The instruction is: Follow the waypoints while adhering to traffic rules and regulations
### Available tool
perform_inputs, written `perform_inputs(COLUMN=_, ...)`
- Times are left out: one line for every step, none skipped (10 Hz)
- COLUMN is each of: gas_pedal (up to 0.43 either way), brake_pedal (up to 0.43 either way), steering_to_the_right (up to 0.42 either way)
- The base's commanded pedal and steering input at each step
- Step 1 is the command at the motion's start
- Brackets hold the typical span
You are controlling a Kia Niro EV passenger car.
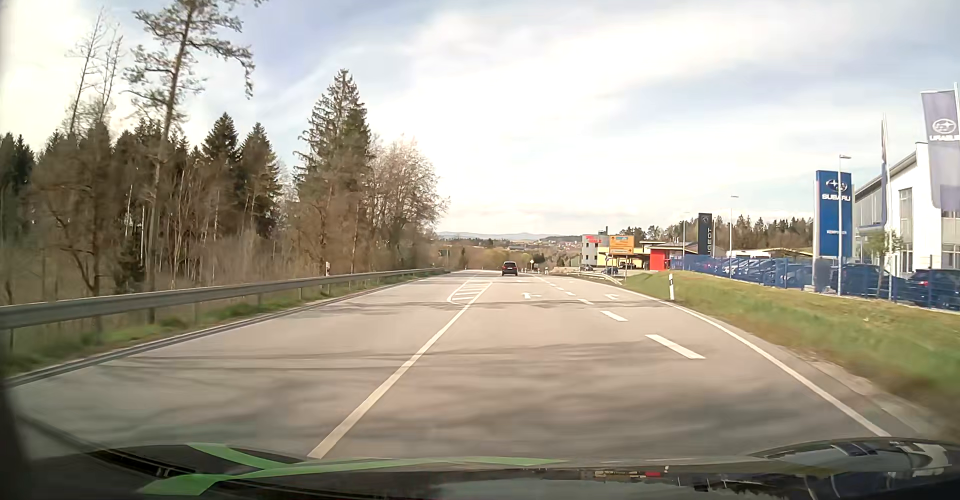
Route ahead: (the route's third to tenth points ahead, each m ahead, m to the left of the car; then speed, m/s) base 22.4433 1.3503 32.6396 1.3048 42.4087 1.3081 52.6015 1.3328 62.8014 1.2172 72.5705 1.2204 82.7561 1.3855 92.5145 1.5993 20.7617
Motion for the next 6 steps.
perform_inputs(gas_pedal=0.079, brake_pedal=0.0, steering_to_the_right=0.002)
perform_inputs(gas_pedal=0.079, brake_pedal=0.0, steering_to_the_right=0.001)
perform_inputs(gas_pedal=0.079, brake_pedal=0.0, steering_to_the_right=0.001)
perform_inputs(gas_pedal=0.067, brake_pedal=0.0, steering_to_the_right=0.001)
perform_inputs(gas_pedal=0.067, brake_pedal=0.0, steering_to_the_right=0.001)
perform_inputs(gas_pedal=0.067, brake_pedal=0.0, steering_to_the_right=0.001)
